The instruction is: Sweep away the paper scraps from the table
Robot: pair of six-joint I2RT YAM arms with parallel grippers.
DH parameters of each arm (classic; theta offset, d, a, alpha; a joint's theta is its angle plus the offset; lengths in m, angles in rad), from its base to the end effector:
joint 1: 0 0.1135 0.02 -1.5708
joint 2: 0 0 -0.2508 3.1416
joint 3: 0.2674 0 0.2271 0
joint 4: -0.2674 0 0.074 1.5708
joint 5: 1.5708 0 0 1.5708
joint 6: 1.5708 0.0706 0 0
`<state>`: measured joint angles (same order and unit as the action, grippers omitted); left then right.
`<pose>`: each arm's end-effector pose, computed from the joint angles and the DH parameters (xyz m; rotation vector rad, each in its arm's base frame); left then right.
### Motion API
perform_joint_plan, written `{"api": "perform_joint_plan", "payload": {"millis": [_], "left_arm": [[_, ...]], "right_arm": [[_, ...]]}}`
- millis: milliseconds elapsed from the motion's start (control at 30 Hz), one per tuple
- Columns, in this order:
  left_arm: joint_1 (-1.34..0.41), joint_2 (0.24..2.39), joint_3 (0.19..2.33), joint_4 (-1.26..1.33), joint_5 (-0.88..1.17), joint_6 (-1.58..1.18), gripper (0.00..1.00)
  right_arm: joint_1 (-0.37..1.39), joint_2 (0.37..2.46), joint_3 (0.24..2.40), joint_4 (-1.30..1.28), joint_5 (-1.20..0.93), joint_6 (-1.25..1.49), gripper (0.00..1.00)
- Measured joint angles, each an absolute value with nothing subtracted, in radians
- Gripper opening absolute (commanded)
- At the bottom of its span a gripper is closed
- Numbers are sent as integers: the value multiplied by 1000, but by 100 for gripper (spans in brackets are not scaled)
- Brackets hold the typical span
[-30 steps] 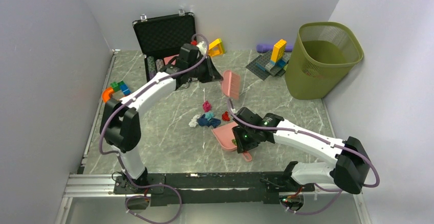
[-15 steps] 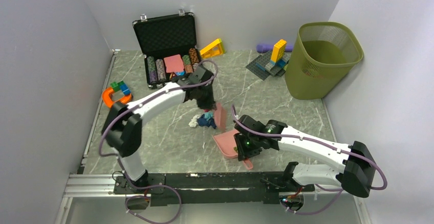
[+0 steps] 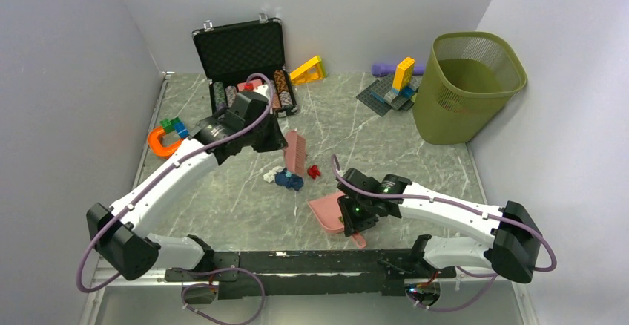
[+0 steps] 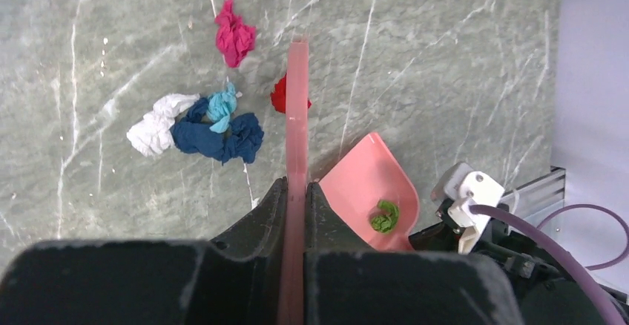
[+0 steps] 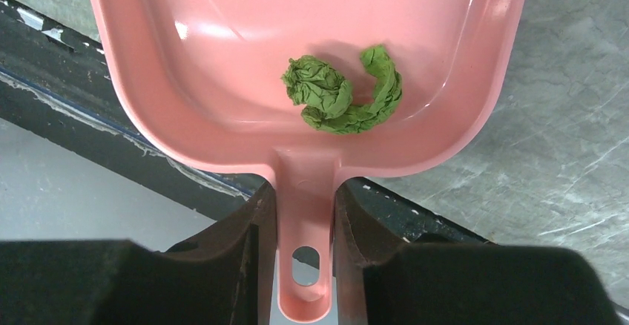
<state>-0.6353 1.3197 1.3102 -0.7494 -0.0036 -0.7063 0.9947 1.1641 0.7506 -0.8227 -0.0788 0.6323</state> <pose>0.2273 -0.1673 0.3149 -0.0880 2.4246 -0.6448 0.1004 0.1648 0.1744 -0.5484 2.8848 0.4399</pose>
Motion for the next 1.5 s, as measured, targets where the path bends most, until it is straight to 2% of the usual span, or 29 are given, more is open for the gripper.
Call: {"api": "perform_joint_plan", "payload": {"millis": [233,467,733,967,1233,1500], "left_arm": [[-531,1290,1314,-732,34,-574,0],[-508,1372,1442,-778,-96,-379,0],[-507,1437,1440,-701,-153,-164,0],[-511,1614,1513,-691,-120,57,0],[-570,1906,1731,-728,1,289,0],[-680,2007,1816,-849,-19,463,0]], "right_arm": [[997,1166,756,-830,-75,632,0],[999,1168,764,-840,-75,631,0],[1002,1226,781,-856,-77,609,0],[1003,1317,842,-889,-40,572,0],[996,1435,910,-876,25,529,0],[907,1496,918,-838,40,445,0]]}}
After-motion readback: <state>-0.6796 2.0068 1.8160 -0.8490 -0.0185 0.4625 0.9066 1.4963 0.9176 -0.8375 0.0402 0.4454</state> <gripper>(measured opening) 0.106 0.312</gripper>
